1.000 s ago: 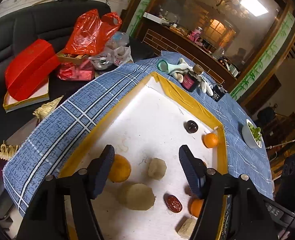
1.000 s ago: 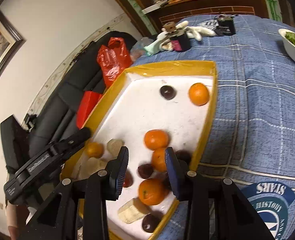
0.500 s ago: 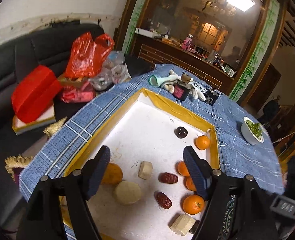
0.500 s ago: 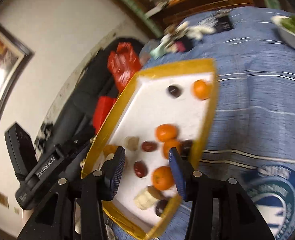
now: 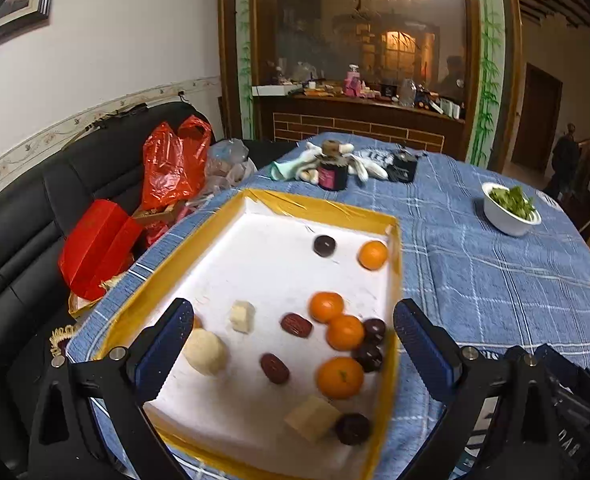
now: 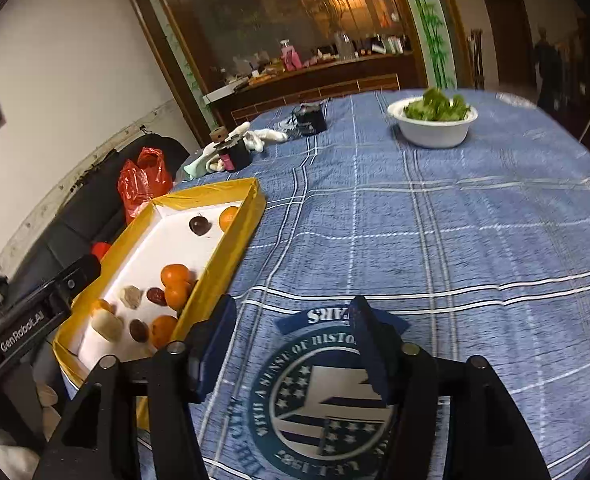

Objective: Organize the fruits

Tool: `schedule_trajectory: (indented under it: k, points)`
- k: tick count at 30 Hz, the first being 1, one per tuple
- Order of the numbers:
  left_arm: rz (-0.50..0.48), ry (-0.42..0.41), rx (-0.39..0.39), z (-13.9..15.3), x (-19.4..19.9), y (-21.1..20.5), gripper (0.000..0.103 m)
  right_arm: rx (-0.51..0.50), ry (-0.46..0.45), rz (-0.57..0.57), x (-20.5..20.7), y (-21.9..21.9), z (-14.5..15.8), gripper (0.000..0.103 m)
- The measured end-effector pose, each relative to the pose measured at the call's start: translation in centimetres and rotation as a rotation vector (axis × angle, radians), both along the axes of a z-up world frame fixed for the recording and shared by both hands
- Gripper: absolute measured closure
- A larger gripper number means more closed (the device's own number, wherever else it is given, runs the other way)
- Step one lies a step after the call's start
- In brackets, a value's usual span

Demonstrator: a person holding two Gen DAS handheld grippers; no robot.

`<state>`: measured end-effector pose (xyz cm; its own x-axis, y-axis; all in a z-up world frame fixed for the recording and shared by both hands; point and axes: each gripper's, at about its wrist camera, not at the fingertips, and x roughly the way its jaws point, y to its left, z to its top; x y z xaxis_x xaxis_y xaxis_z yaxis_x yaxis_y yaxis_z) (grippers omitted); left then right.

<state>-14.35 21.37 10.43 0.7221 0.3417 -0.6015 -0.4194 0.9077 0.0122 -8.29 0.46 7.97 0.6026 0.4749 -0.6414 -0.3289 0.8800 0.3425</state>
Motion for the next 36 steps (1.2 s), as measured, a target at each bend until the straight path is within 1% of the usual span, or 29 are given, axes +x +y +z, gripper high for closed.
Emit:
schedule_trajectory:
  k: [3,7,13,21,36]
  points:
    - [-0.017,0.018,0.026,0.0,0.1,-1.6,0.003,-0.028,-0.037,0.01,-0.8,-0.5,0.2,0.036]
    - [-0.042,0.024,0.041,0.1,0.3,-3.2,0.003,-0.04,-0.066,0.014,-1.4,-1.4,0.4,0.035]
    - [-0.074,0.041,0.048,0.0,0.6,-4.7,0.003,-0.032,-0.063,-0.001,-1.7,-2.4,0.2,0.033]
    - [-0.087,0.057,0.014,-0.5,0.5,-4.4,0.003,-0.034,-0.052,-0.001,-1.9,-2.5,-0.1,0.033]
    - [-0.086,0.061,-0.011,-1.1,0.5,-4.0,0.003,-0.052,-0.047,0.013,-2.2,-1.6,-0.3,0.03]
